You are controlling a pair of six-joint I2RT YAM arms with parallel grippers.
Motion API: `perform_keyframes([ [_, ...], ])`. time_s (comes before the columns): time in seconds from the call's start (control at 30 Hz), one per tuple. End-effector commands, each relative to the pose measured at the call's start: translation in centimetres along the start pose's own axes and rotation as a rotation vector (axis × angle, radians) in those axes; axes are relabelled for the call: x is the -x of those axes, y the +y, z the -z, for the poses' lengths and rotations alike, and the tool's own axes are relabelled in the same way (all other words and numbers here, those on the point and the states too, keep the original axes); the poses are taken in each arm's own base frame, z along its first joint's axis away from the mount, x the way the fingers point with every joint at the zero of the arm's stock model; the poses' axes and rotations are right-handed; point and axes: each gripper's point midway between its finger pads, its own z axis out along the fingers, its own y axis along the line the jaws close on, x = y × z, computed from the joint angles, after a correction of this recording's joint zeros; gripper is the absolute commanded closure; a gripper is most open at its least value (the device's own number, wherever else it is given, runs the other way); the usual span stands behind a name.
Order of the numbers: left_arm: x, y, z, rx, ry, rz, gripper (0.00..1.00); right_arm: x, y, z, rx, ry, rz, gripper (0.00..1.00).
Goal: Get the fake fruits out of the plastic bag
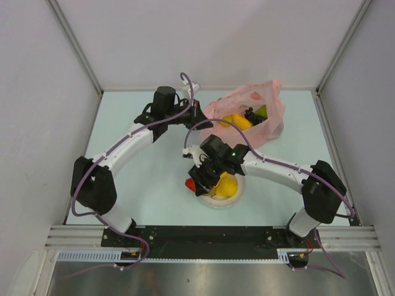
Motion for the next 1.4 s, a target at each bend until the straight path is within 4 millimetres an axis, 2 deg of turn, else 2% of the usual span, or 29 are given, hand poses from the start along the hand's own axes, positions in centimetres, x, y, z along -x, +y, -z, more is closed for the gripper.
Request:
perform_keyframes([
  [0.0,2.3,-2.4,2.0,-0.024,-0.088,-0.073,1.00,0.4,0.1,-1.2,-0.057,-0.023,-0.025,0.66],
  [0.1,2.4,-2.7,2.4,-0.024,-0.094,-0.074,1.00,-1.1,-0.3,-1.5,-0.084,0.013,-0.037,0.66],
  [0.27,2.5,-2.8,2.8,-0.013,-0.106,-0.094,1.00,-2.4,-1.3,-1.5,-0.140,0.028,-0.024,0.64],
  [0.43,1.4,-2.4,2.5,-0.013,-0.090,-0.078,0.99,-3.3,-2.4,-0.8,-0.206,0.034,0.011,0.37],
  [0.5,1.4,-2.4,2.5,-0.014,-0.097,-0.076,1.00,-3.0,-2.1,-0.3,-0.199,0.019,0.018,0.28],
  [0.57,1.1,-2.3,2.4,-0.013,-0.094,-0.070,1.00,-3.0,-1.6,0.0,-0.183,0.017,0.020,0.25],
  [0.6,1.0,-2.2,2.4,-0.012,-0.092,-0.068,1.00,-2.6,-1.3,0.4,-0.172,0.001,0.049,0.17],
  [0.63,1.1,-2.2,2.3,-0.012,-0.091,-0.068,1.00,-2.4,-0.8,0.5,-0.153,-0.010,0.059,0.15],
  [0.83,1.0,-2.1,2.1,-0.016,-0.079,-0.062,1.00,0.0,0.6,2.9,-0.142,-0.087,0.122,0.16],
  [0.87,1.0,-2.1,2.1,-0.015,-0.073,-0.061,1.00,1.7,0.8,4.1,-0.153,-0.130,0.156,0.18],
  [0.9,1.2,-2.3,2.2,-0.020,-0.073,-0.064,1.00,2.7,0.0,5.2,-0.183,-0.160,0.155,0.20],
  [0.93,1.2,-2.3,2.1,-0.021,-0.067,-0.061,1.00,3.6,-0.2,6.6,-0.199,-0.188,0.160,0.25],
  [0.97,1.0,-2.3,2.1,-0.022,-0.055,-0.058,1.00,5.5,-0.5,8.4,-0.227,-0.234,0.183,0.40],
  [1.0,1.3,-2.6,2.2,-0.029,-0.053,-0.060,1.00,6.3,-1.5,9.9,-0.269,-0.261,0.176,0.47],
  [1.03,1.1,-2.8,2.2,-0.043,-0.040,-0.055,1.00,6.6,-3.8,11.7,-0.320,-0.280,0.141,0.53],
  [1.07,0.6,-2.7,2.1,-0.046,-0.018,-0.049,1.00,7.5,-5.0,13.6,-0.349,-0.313,0.142,0.63],
  [1.1,0.0,-2.5,2.0,-0.047,-0.002,-0.039,1.00,7.7,-5.8,14.6,-0.354,-0.328,0.132,0.67],
  [1.13,-0.5,-2.4,2.0,-0.052,0.013,-0.029,1.00,7.5,-8.8,16.6,-0.419,-0.348,0.077,0.70],
  [1.2,-1.7,-2.4,2.1,-0.064,0.037,-0.009,1.00,8.6,-11.1,18.8,-0.465,-0.422,0.061,0.76],
  [1.23,-2.1,-2.8,2.2,-0.089,0.043,-0.008,1.00,8.4,-13.4,20.5,-0.519,-0.452,0.027,0.79],
  [1.33,-2.4,-3.0,2.7,-0.091,0.059,-0.055,1.00,8.7,-18.0,20.5,-0.604,-0.469,0.048,0.85],
  [1.37,-1.9,-3.2,2.9,-0.089,0.058,-0.082,1.00,8.4,-20.1,19.5,-0.627,-0.452,0.025,0.85],
])
